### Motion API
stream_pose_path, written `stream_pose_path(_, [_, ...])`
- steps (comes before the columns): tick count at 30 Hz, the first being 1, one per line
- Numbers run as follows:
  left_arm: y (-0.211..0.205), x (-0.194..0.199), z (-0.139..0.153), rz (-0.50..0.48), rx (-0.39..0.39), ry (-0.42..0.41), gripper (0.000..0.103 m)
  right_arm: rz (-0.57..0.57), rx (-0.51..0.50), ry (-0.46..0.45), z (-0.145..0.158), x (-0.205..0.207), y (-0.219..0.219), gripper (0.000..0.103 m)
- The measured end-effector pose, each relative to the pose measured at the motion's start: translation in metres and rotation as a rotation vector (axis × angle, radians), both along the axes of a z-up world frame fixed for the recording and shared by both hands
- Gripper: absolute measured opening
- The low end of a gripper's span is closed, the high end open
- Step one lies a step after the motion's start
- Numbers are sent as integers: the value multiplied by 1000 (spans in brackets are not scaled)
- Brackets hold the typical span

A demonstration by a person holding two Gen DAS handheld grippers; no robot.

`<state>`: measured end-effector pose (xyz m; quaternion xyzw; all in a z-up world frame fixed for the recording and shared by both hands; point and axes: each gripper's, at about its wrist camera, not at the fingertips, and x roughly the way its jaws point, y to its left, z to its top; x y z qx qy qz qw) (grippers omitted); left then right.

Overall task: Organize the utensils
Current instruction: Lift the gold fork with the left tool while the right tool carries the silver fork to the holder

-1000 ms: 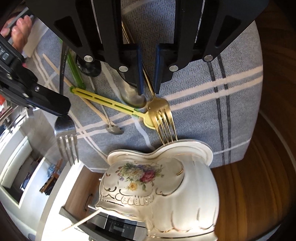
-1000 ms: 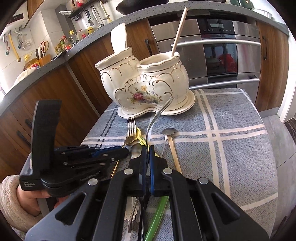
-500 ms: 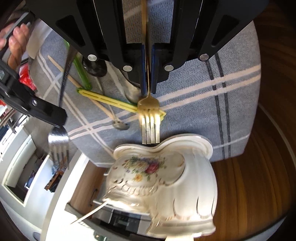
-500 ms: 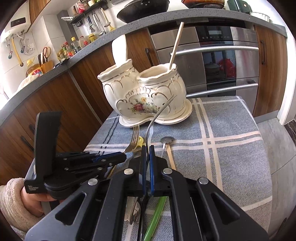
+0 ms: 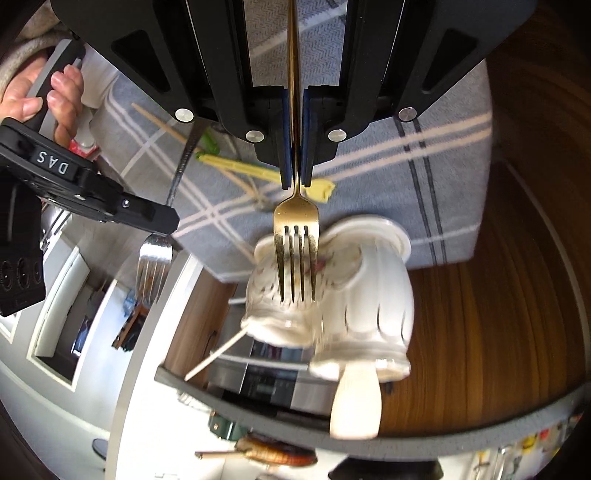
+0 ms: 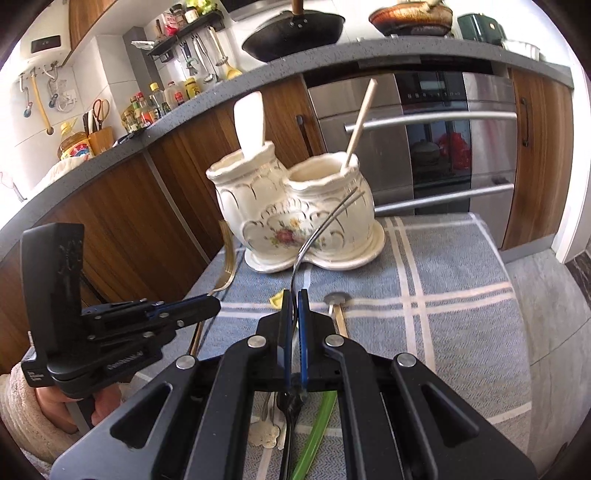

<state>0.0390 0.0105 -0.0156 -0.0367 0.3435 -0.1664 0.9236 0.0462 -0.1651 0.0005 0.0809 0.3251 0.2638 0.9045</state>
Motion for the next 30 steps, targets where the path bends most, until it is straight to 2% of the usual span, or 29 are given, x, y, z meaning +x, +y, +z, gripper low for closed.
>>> stream_pose_path(8, [6, -15, 27, 8, -16, -119, 5, 3, -32, -129, 27, -11, 6, 3])
stream_pose_path(18, [11, -20, 68, -6, -20, -219, 5, 16, -71, -224, 53, -12, 12, 3])
stream_pose_path(30, [19, 4, 144, -11, 9, -329, 5, -10, -65, -329, 109, 32, 16, 3])
